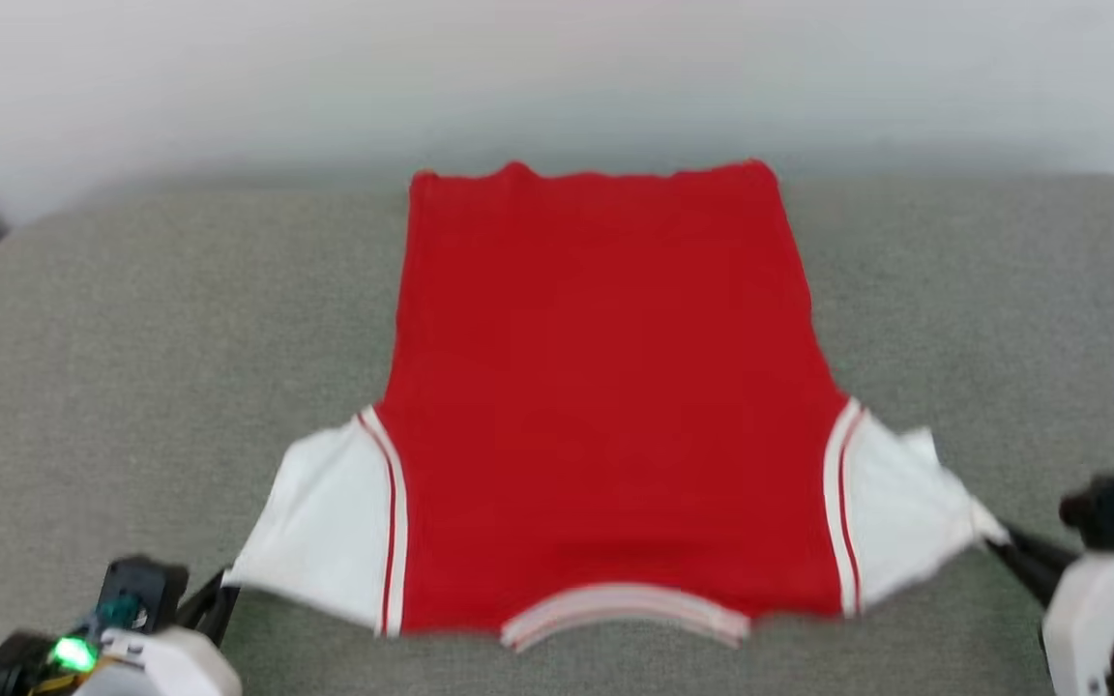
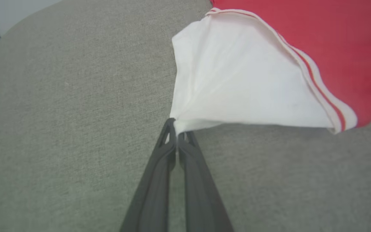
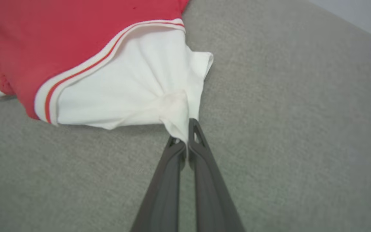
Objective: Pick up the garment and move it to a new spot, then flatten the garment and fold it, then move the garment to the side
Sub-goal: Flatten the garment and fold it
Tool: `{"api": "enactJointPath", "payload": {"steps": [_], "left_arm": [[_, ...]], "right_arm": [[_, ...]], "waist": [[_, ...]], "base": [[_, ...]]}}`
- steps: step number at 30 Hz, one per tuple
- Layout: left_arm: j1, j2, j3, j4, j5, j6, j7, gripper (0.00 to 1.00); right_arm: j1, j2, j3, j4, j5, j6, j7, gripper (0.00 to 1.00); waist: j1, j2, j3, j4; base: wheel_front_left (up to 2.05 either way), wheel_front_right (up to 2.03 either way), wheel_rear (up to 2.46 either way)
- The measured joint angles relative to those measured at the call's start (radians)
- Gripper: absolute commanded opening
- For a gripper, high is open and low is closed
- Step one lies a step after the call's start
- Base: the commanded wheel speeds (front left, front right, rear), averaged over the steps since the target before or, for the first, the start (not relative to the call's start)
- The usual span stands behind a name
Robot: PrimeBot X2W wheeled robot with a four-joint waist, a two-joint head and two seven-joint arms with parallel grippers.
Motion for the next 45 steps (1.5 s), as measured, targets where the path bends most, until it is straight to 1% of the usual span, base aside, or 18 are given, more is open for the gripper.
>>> {"api": "enactJointPath", "payload": {"steps": [1, 4, 7, 8, 10, 14, 18, 19, 20, 21, 26, 30, 33, 36, 39, 41, 43, 45], "left_arm": [[0.043, 0.018, -0.003, -0.021, -0.017, 0.015, 0.005, 0.00], [0.112, 0.044, -0.017, -0.055, -0.036, 0.037, 0.014, 0.00], [0.172, 0.058, -0.030, -0.093, -0.052, 0.059, 0.022, 0.00], [0.172, 0.058, -0.030, -0.093, -0.052, 0.059, 0.022, 0.00], [0.222, 0.071, -0.040, -0.122, -0.071, 0.071, 0.023, 0.00], [0.257, 0.074, -0.048, -0.144, -0.081, 0.086, 0.023, 0.00], [0.263, 0.074, -0.050, -0.170, -0.078, 0.102, 0.023, 0.00], [0.262, 0.074, -0.051, -0.174, -0.076, 0.104, 0.024, 0.00], [0.261, 0.074, -0.052, -0.178, -0.071, 0.105, 0.028, 0.00], [0.255, 0.074, -0.052, -0.184, -0.069, 0.108, 0.030, 0.00], [0.222, 0.075, -0.050, -0.216, -0.046, 0.119, 0.035, 0.00], [0.195, 0.075, -0.048, -0.250, -0.025, 0.130, 0.035, 0.00], [0.163, 0.072, -0.047, -0.278, -0.002, 0.137, 0.037, 0.00], [0.126, 0.071, -0.042, -0.308, 0.024, 0.145, 0.038, 0.00], [0.095, 0.070, -0.038, -0.337, 0.048, 0.151, 0.040, 0.00], [0.074, 0.070, -0.043, -0.351, 0.074, 0.154, 0.042, 0.00], [0.047, 0.064, -0.045, -0.370, 0.094, 0.154, 0.045, 0.00], [0.024, 0.054, -0.047, -0.384, 0.113, 0.155, 0.048, 0.00]], "right_arm": [[0.082, -0.016, -0.023, -0.021, 0.010, 0.000, 0.005, 0.00], [0.189, -0.040, -0.058, -0.059, 0.010, 0.000, 0.035, 0.00], [0.297, -0.052, -0.100, -0.103, 0.008, 0.000, 0.066, 0.00], [0.297, -0.052, -0.100, -0.103, 0.008, 0.000, 0.066, 0.00], [0.406, -0.072, -0.139, -0.147, -0.002, 0.000, 0.104, 0.00], [0.503, -0.084, -0.202, -0.196, -0.020, 0.000, 0.157, 0.00], [0.538, -0.079, -0.277, -0.239, -0.045, 0.000, 0.218, 0.00], [0.539, -0.076, -0.290, -0.253, -0.053, 0.000, 0.240, 0.14], [0.539, -0.068, -0.316, -0.267, -0.057, 0.000, 0.250, 0.44], [0.535, -0.062, -0.347, -0.284, -0.061, 0.000, 0.257, 1.00], [0.488, -0.075, -0.470, -0.392, -0.081, 0.000, 0.342, 1.00], [0.416, -0.141, -0.584, -0.498, -0.090, 0.000, 0.429, 1.00], [0.331, -0.199, -0.630, -0.570, -0.082, 0.000, 0.523, 1.00], [0.220, -0.257, -0.629, -0.629, -0.010, 0.000, 0.651, 1.00], [0.083, -0.298, -0.590, -0.650, 0.097, 0.000, 0.815, 1.00], [-0.016, -0.312, -0.575, -0.641, 0.151, 0.000, 0.923, 1.00], [-0.112, -0.327, -0.546, -0.623, 0.161, 0.000, 1.036, 1.00], [-0.201, -0.317, -0.521, -0.594, 0.171, 0.000, 1.133, 1.00]], "waist": [[-0.0001, 0.0000, -0.026, 0.002], [-0.0002, 0.0000, -0.062, 0.002], [-0.0002, 0.0000, -0.091, 0.002], [-0.0002, 0.0000, -0.091, 0.002], [-0.0003, 0.0000, -0.108, 0.005], [-0.0002, 0.0000, -0.107, 0.010], [-0.0001, 0.0000, -0.095, 0.014], [-0.0001, 0.0000, -0.091, 0.015], [-0.0001, 0.0000, -0.087, 0.015], [-0.0001, 0.0000, -0.083, 0.016], [0.0000, 0.0000, -0.057, 0.026], [0.0000, 0.0000, -0.023, 0.039], [0.0001, 0.0000, 0.012, 0.053], [0.0002, 0.0000, 0.054, 0.073], [0.0003, 0.0000, 0.098, 0.098], [0.0003, 0.0000, 0.130, 0.116], [0.0003, 0.0000, 0.162, 0.137], [0.0003, 0.0000, 0.196, 0.159]], "base": [[0.00, 0.00, 0.00], [0.00, 0.00, 0.00], [0.00, 0.00, 0.00], [0.00, 0.00, 0.00], [0.00, 0.00, 0.00], [0.00, 0.00, 0.00], [0.00, 0.00, 0.00], [0.00, 0.00, 0.00], [0.00, 0.00, 0.00], [0.00, 0.00, 0.00], [0.00, 0.00, 0.00], [0.00, 0.00, 0.00], [0.00, 0.00, 0.00], [0.00, 0.00, 0.00], [0.00, 0.00, 0.00], [0.00, 0.00, 0.00], [0.00, 0.00, 0.00], [0.00, 0.00, 0.00]]}}
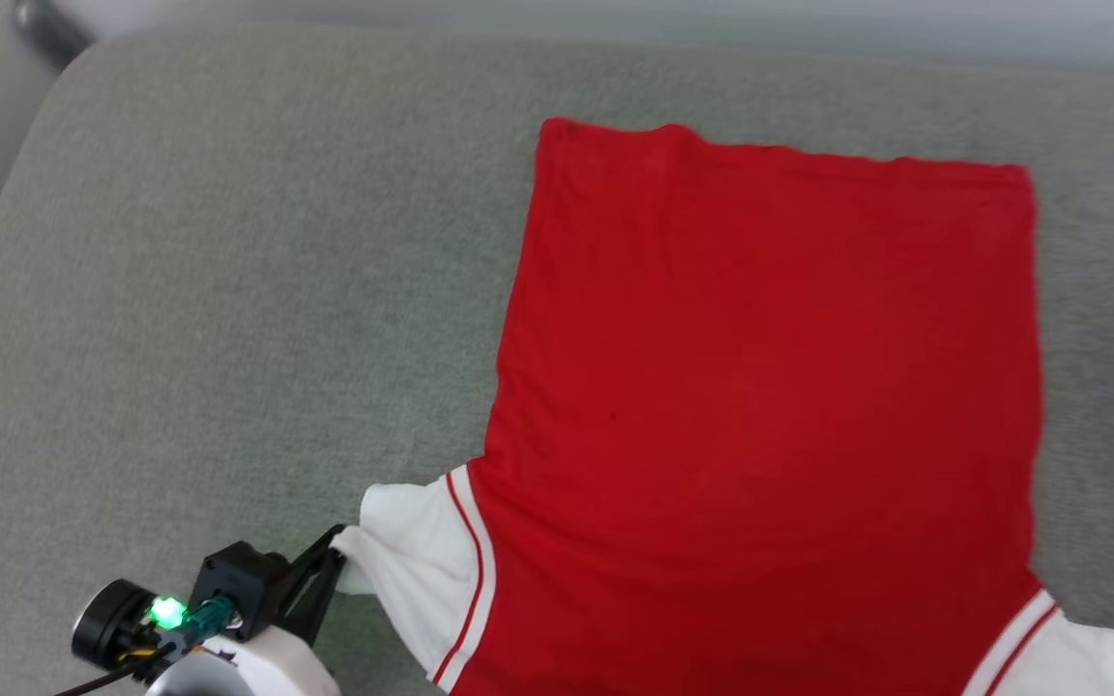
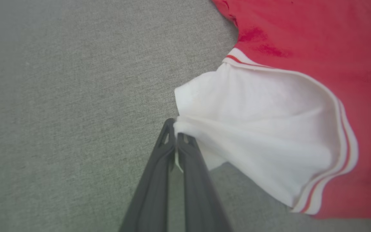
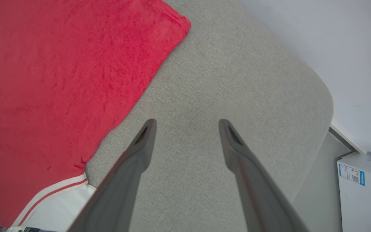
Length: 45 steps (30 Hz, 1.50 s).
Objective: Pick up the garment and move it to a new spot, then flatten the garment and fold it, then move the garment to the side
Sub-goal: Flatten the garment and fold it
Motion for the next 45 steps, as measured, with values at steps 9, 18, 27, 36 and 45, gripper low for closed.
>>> {"api": "enactJointPath", "payload": {"steps": [9, 18, 27, 36, 45], "left_arm": [[-0.074, -0.048, 0.017, -0.062, 0.056, 0.021, -0.026, 0.00], [-0.108, -0.072, 0.032, -0.097, 0.084, 0.038, -0.047, 0.00], [-0.114, -0.080, 0.037, -0.097, 0.090, 0.033, -0.061, 0.00], [-0.081, -0.087, 0.048, -0.044, 0.050, 0.019, -0.066, 0.00], [0.013, -0.042, 0.049, -0.028, 0.007, 0.031, -0.067, 0.00]], "right_arm": [[-0.307, 0.108, 0.057, 0.169, -0.122, 0.000, 0.237, 1.00], [-0.335, 0.160, 0.040, 0.298, -0.187, 0.000, 0.229, 1.00], [-0.319, 0.151, 0.039, 0.280, -0.187, 0.000, 0.223, 0.00], [-0.284, 0.173, 0.117, 0.279, -0.194, 0.000, 0.123, 0.00], [-0.232, 0.121, 0.205, 0.202, -0.116, 0.000, 0.006, 0.00]], "waist": [[0.0001, 0.0000, 0.172, 0.089], [0.0001, 0.0000, 0.297, 0.170], [-0.0003, 0.0000, 0.340, 0.190], [-0.0001, 0.0000, 0.241, 0.171], [-0.0002, 0.0000, 0.069, 0.118]], "base": [[0.00, 0.00, 0.00], [0.00, 0.00, 0.00], [0.00, 0.00, 0.00], [0.00, 0.00, 0.00], [0.00, 0.00, 0.00]]}}
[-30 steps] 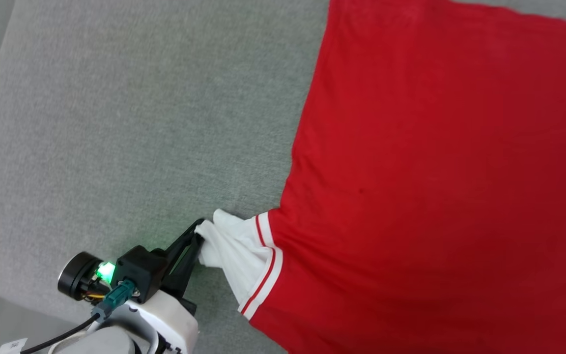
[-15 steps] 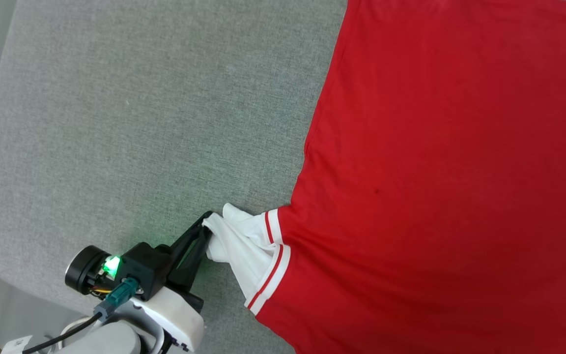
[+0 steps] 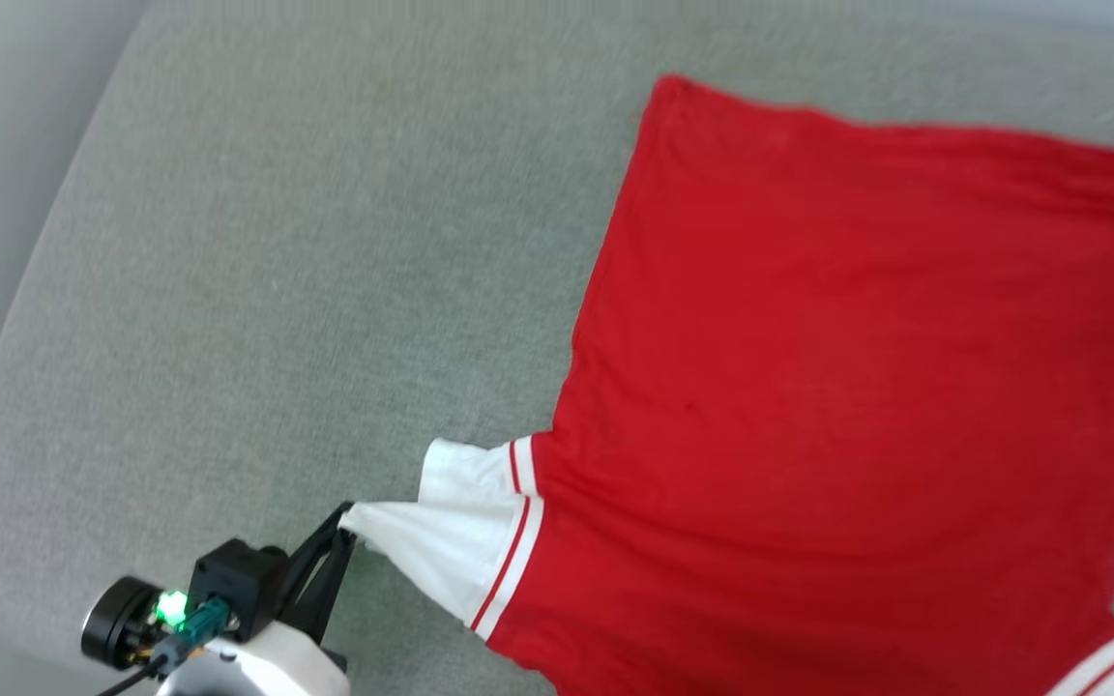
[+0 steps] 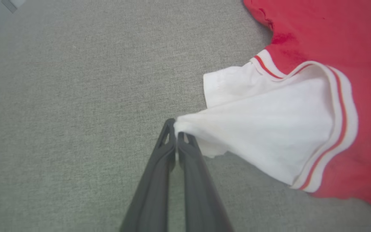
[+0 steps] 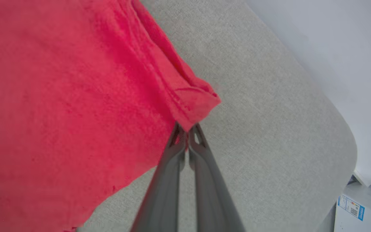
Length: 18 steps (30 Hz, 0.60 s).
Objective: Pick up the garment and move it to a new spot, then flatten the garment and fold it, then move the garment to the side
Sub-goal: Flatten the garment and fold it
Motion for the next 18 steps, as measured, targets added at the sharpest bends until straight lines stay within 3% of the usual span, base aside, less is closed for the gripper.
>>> {"api": "enactJointPath", "payload": {"steps": [6, 12, 18], "left_arm": [[0.063, 0.026, 0.010, 0.006, -0.032, 0.014, -0.003, 0.00], [0.110, 0.045, 0.021, 0.000, -0.048, 0.024, -0.009, 0.00], [0.134, 0.060, 0.031, -0.012, -0.051, 0.034, -0.011, 0.00]], "right_arm": [[0.122, -0.132, 0.051, -0.125, 0.068, 0.000, -0.077, 0.00], [0.345, -0.272, 0.107, -0.219, 0.141, 0.000, -0.153, 0.00], [0.606, -0.340, 0.147, -0.213, 0.218, 0.000, -0.281, 0.00]], "waist": [[0.0000, 0.0000, -0.093, -0.057], [0.0000, 0.0000, -0.148, -0.133], [0.0000, 0.0000, -0.181, -0.198]], "base": [[0.00, 0.00, 0.00], [0.00, 0.00, 0.00], [0.00, 0.00, 0.00]]}}
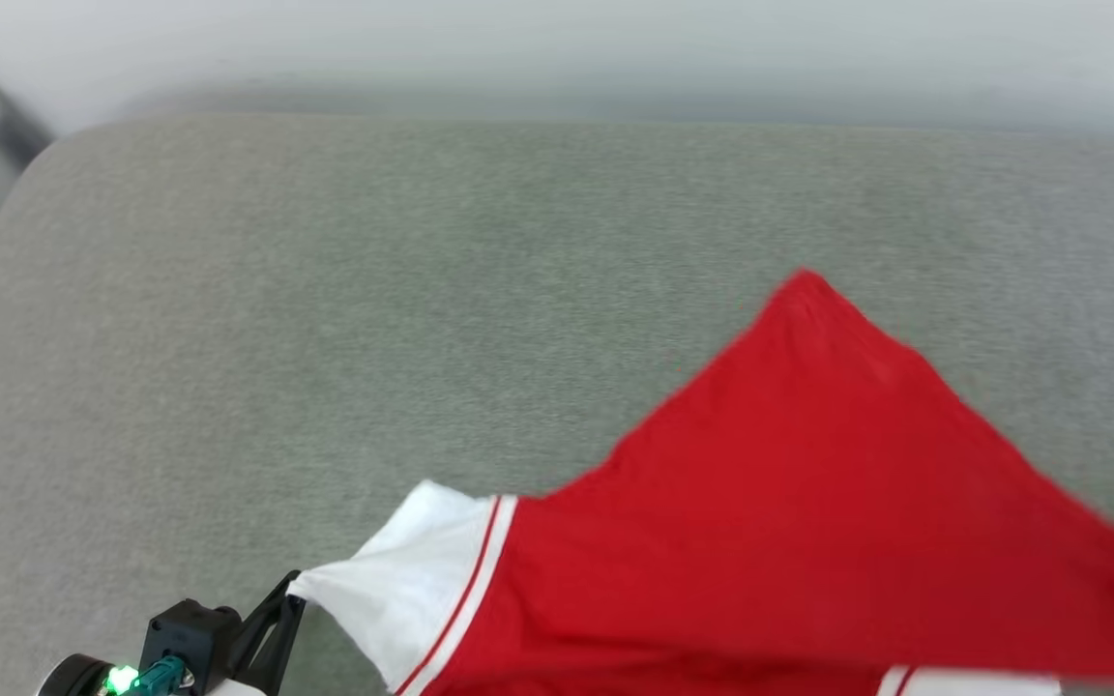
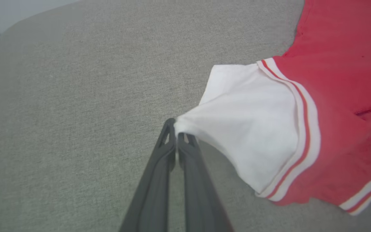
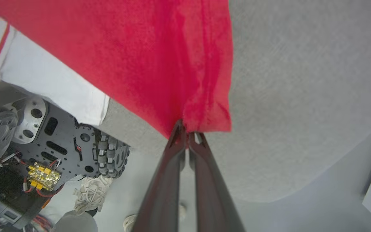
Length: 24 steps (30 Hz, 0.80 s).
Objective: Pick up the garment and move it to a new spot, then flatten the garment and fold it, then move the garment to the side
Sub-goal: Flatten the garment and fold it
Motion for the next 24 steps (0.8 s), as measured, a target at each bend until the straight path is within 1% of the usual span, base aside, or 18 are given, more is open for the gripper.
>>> {"api": "enactJointPath", "payload": {"steps": [4, 8, 9, 10, 11, 12, 13, 14, 16, 17, 18, 19, 20, 21, 24], "left_arm": [[0.010, 0.001, 0.006, -0.004, -0.003, 0.005, -0.001, 0.00], [0.010, -0.001, 0.008, -0.003, -0.002, 0.004, -0.001, 0.00], [0.010, -0.001, 0.008, -0.003, -0.002, 0.004, -0.001, 0.00], [0.009, -0.002, 0.010, -0.001, -0.002, 0.002, -0.001, 0.00], [0.009, -0.002, 0.010, 0.000, -0.002, 0.002, -0.001, 0.00], [0.009, -0.002, 0.010, 0.000, -0.002, 0.002, -0.001, 0.00], [0.009, -0.002, 0.011, 0.003, -0.002, -0.003, -0.001, 0.00], [0.009, -0.002, 0.011, 0.003, -0.002, -0.003, -0.001, 0.00], [0.009, -0.002, 0.011, 0.005, -0.002, -0.004, -0.001, 0.00], [0.009, -0.003, 0.010, 0.007, -0.002, -0.005, -0.001, 0.00], [0.009, -0.003, 0.010, 0.007, -0.002, -0.005, -0.001, 0.00], [0.009, -0.005, 0.009, 0.008, 0.000, -0.005, -0.001, 0.00], [0.008, -0.008, 0.008, 0.008, 0.000, -0.005, -0.001, 0.00], [0.008, -0.012, 0.005, 0.008, 0.001, -0.006, -0.001, 0.00], [0.003, -0.017, 0.003, 0.007, 0.003, -0.007, -0.001, 0.00]], "right_arm": [[0.143, 0.002, 0.017, 0.031, 0.032, 0.000, -0.067, 0.00], [0.247, 0.051, 0.017, 0.071, 0.035, 0.000, -0.123, 0.00], [0.247, 0.051, 0.017, 0.071, 0.035, 0.000, -0.123, 0.00], [0.286, 0.077, 0.013, 0.087, 0.031, 0.000, -0.153, 0.00], [0.295, 0.087, 0.003, 0.096, 0.028, 0.000, -0.164, 0.00], [0.295, 0.087, 0.003, 0.096, 0.028, 0.000, -0.164, 0.02], [0.301, 0.099, -0.030, 0.106, 0.023, 0.000, -0.183, 0.50], [0.301, 0.099, -0.030, 0.106, 0.023, 0.000, -0.183, 1.00], [0.295, 0.102, -0.068, 0.107, 0.014, 0.000, -0.196, 1.00], [0.274, 0.100, -0.114, 0.100, 0.014, 0.000, -0.203, 1.00], [0.274, 0.100, -0.114, 0.100, 0.014, 0.000, -0.203, 1.00], [0.260, 0.095, -0.138, 0.093, 0.012, 0.000, -0.205, 1.00], [0.246, 0.087, -0.163, 0.084, 0.009, 0.000, -0.207, 1.00], [0.207, 0.066, -0.211, 0.056, -0.003, 0.000, -0.204, 1.00], [0.162, 0.045, -0.256, 0.024, -0.016, 0.000, -0.189, 1.00]], "waist": [[0.0000, 0.0000, -0.001, -0.030], [0.0000, 0.0000, 0.008, -0.045], [0.0000, 0.0000, 0.008, -0.045], [0.0000, 0.0000, 0.012, -0.048], [0.0000, 0.0000, 0.013, -0.050], [0.0000, 0.0000, 0.013, -0.050], [0.0000, 0.0000, 0.013, -0.054], [0.0000, 0.0000, 0.013, -0.054], [0.0000, 0.0000, 0.011, -0.057], [0.0000, 0.0000, 0.007, -0.056], [0.0000, 0.0000, 0.007, -0.056], [0.0000, 0.0000, 0.006, -0.055], [0.0000, 0.0000, 0.005, -0.053], [0.0000, 0.0000, 0.005, -0.048], [0.0000, 0.0000, 0.008, -0.042]], "base": [[0.00, 0.00, 0.00], [0.00, 0.00, 0.00], [0.00, 0.00, 0.00], [0.00, 0.00, 0.00], [0.00, 0.00, 0.00], [0.00, 0.00, 0.00], [0.00, 0.00, 0.00], [0.00, 0.00, 0.00], [0.00, 0.00, 0.00], [0.00, 0.00, 0.00], [0.00, 0.00, 0.00], [0.00, 0.00, 0.00], [0.00, 0.00, 0.00], [0.00, 0.00, 0.00], [0.00, 0.00, 0.00]]}}
